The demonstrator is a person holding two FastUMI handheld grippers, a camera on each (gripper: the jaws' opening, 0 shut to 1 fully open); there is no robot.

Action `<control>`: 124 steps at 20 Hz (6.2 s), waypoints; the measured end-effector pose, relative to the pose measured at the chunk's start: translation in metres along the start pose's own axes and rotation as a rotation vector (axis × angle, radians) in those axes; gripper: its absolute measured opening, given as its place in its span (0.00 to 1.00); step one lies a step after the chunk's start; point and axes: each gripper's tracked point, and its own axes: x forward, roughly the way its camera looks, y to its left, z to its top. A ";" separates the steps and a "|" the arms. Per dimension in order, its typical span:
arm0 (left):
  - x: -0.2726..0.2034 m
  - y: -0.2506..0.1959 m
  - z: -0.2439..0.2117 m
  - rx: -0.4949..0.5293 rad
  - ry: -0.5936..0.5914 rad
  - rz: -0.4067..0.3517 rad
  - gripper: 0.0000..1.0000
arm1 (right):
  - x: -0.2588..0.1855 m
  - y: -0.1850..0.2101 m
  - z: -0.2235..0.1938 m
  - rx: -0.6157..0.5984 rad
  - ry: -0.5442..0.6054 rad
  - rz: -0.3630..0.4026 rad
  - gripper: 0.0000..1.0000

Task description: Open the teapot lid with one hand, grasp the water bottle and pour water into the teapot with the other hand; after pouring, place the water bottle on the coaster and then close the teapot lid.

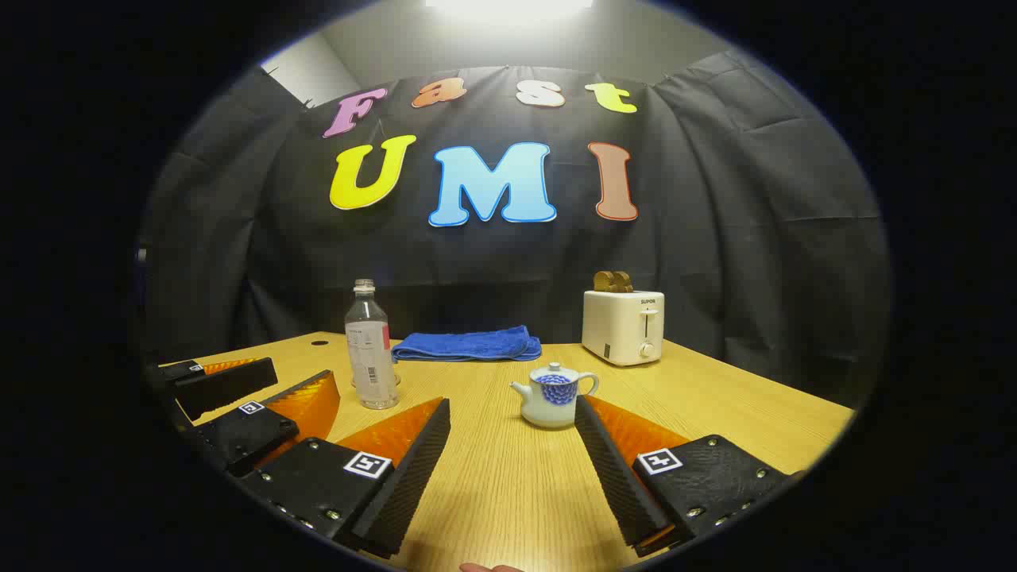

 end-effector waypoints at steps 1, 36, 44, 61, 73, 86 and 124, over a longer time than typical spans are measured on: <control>0.000 -0.001 -0.001 -0.002 0.000 -0.006 1.00 | 0.000 0.000 0.001 0.000 0.000 0.000 0.97; 0.069 0.009 0.019 0.007 0.019 -0.032 0.99 | 0.084 -0.048 0.012 0.086 0.061 -0.071 0.97; 0.110 0.023 0.025 0.020 0.017 -0.020 1.00 | 0.143 -0.055 0.011 -0.007 0.069 -0.087 0.93; 0.119 0.040 0.021 0.008 0.035 -0.008 1.00 | 0.162 -0.055 -0.001 -0.059 0.132 -0.063 0.29; 0.124 0.037 0.019 0.007 0.031 -0.011 0.99 | 0.152 -0.054 0.015 -0.060 0.090 -0.055 0.05; 0.163 0.034 0.000 0.030 0.079 0.000 1.00 | 0.136 -0.034 0.037 -0.080 0.013 0.019 0.05; 0.175 -0.025 0.011 0.284 0.096 -0.141 0.87 | -0.083 -0.043 0.012 -0.022 0.036 0.038 0.05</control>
